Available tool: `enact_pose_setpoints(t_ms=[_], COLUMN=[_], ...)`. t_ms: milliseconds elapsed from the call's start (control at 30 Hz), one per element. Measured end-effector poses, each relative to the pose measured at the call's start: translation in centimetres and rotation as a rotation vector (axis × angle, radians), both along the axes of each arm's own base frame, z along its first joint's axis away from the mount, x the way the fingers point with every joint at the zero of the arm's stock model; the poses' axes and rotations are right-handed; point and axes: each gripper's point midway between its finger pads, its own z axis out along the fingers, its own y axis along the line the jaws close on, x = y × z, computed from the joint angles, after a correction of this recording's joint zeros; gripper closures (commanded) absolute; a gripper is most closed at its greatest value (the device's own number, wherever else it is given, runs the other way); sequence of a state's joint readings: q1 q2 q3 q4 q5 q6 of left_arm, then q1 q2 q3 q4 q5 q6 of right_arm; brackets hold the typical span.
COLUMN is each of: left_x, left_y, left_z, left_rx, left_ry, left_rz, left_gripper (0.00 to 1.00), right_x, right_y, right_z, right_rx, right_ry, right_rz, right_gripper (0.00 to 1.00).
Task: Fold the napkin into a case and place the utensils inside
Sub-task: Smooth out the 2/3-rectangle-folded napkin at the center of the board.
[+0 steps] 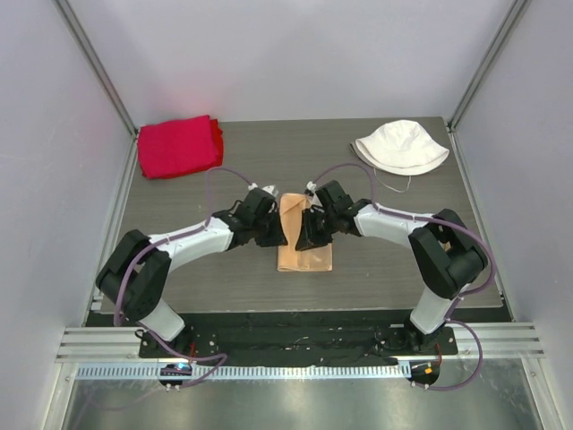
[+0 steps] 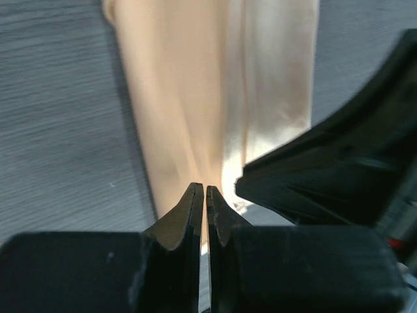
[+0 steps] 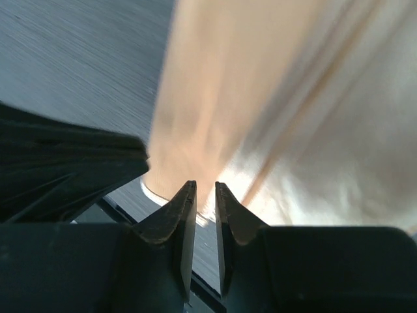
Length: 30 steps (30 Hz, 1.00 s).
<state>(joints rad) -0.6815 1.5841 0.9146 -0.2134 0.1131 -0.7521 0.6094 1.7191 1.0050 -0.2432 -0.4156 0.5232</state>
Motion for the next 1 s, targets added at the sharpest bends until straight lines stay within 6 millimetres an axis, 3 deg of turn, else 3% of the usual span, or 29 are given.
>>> enact_pose_setpoints(t_ms=[67, 167, 300, 333, 400, 700, 1000], left_x=[-0.8, -2.3, -4.4, -5.1, -5.6, -5.3, -5.7], left_y=[-1.0, -2.9, -4.4, -4.7, -4.9, -5.1, -5.2], left_z=[0.5, 0.9, 0.6, 0.4, 0.1, 0.1, -2.5], left_rx=[-0.009, -0.009, 0.019, 0.037, 0.066, 0.199, 0.344], left_ry=[-0.017, -0.059, -0.156, -0.181, -0.215, -0.399, -0.431], left_rz=[-0.033, -0.109, -0.211, -0.243, -0.282, -0.422, -0.569], left_gripper=[0.86, 0.73, 0.64, 0.63, 0.63, 0.66, 0.67], right_x=[-1.0, -2.3, -3.0, -3.0, -2.7, -2.5, -3.2], right_y=[-0.8, -2.0, -3.6, -3.8, -4.0, -2.7, -2.4], right_z=[-0.9, -1.6, -1.1, -1.0, -0.8, -0.7, -2.4], right_rx=[-0.020, -0.042, -0.031, -0.024, -0.009, 0.072, 0.097], right_ry=[0.029, 0.058, 0.067, 0.068, 0.068, 0.089, 0.147], right_rz=[-0.012, -0.037, -0.086, -0.095, -0.109, -0.104, -0.105], right_gripper=[0.75, 0.78, 0.87, 0.95, 0.99, 0.99, 0.99])
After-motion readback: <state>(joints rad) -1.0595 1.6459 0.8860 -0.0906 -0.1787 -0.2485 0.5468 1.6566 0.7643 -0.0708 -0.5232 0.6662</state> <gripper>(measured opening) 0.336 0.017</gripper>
